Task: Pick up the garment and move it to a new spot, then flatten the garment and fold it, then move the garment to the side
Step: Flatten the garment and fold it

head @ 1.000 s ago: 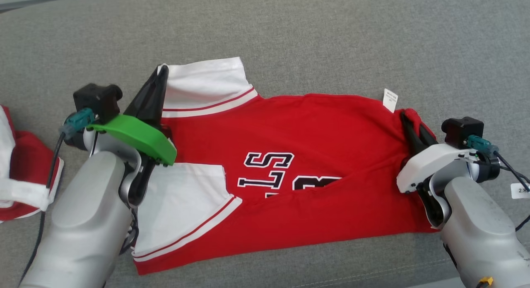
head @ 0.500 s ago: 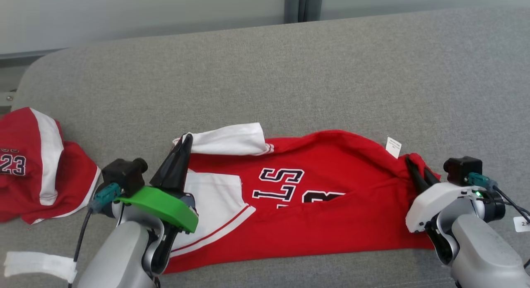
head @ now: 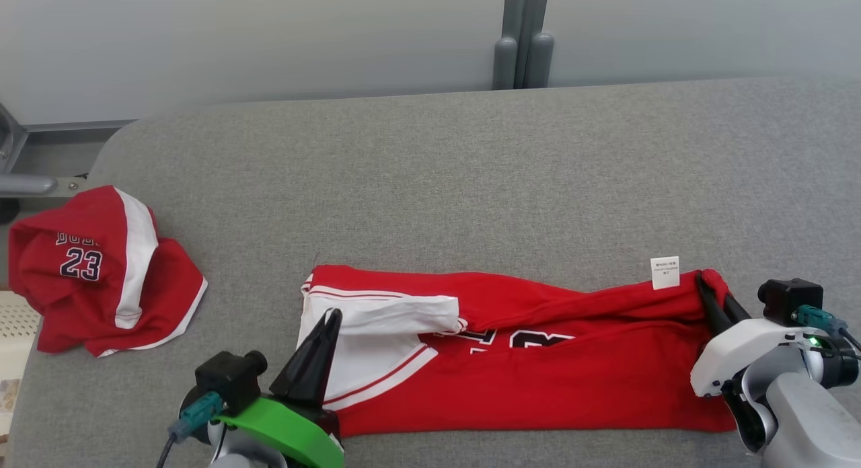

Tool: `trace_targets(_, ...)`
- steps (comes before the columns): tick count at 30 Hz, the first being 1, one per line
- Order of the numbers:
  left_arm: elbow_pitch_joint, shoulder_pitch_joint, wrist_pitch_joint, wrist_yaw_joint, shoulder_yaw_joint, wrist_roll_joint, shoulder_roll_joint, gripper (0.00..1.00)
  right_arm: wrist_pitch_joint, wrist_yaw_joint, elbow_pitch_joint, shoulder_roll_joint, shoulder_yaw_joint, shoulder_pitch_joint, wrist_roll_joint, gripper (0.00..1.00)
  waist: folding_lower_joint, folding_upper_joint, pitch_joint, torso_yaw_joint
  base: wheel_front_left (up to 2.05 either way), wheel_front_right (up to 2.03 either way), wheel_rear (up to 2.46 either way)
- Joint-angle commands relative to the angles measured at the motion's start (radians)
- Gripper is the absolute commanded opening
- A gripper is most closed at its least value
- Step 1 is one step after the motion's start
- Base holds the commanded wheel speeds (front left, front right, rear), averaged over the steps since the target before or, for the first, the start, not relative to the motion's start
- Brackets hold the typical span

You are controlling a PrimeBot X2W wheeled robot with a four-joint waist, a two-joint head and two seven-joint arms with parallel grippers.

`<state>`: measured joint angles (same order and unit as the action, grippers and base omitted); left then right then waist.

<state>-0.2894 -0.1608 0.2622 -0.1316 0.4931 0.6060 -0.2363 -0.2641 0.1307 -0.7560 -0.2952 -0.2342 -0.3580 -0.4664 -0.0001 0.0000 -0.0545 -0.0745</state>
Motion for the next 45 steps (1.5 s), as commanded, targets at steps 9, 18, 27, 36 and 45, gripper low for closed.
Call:
trace_targets(9,-0.114,0.068,0.003,0.002,0.047,0.005,-0.023,1.00,0.000,0.000,0.005,0.023,0.049,0.044,0.031,1.00,0.0001,0.0000,0.008,-0.013,0.00,0.00,0.00)
trace_targets(18,-0.191,0.110,0.003,0.072,-0.185,-0.154,0.032,1.00,0.000,0.000,0.153,0.040,0.218,0.145,0.061,1.00,0.0001,0.0000,0.020,-0.001,0.00,0.00,0.00)
trace_targets(27,-0.151,0.174,0.003,0.043,-0.331,-0.267,0.120,1.00,0.000,0.000,0.191,0.085,0.245,0.207,0.088,1.00,0.0001,0.0000,0.072,0.012,0.00,0.00,0.00)
trace_targets(36,-0.161,0.200,0.003,0.011,-0.377,-0.328,0.163,1.00,0.000,0.000,0.128,0.079,0.213,0.161,0.061,1.00,0.0001,0.0000,0.083,-0.019,0.00,0.00,0.00)
trace_targets(45,-0.156,0.207,0.003,0.002,-0.392,-0.351,0.176,1.00,0.000,0.000,0.074,0.077,0.211,0.110,0.039,1.00,0.0001,0.0000,0.079,-0.040,0.00,0.00,0.00)
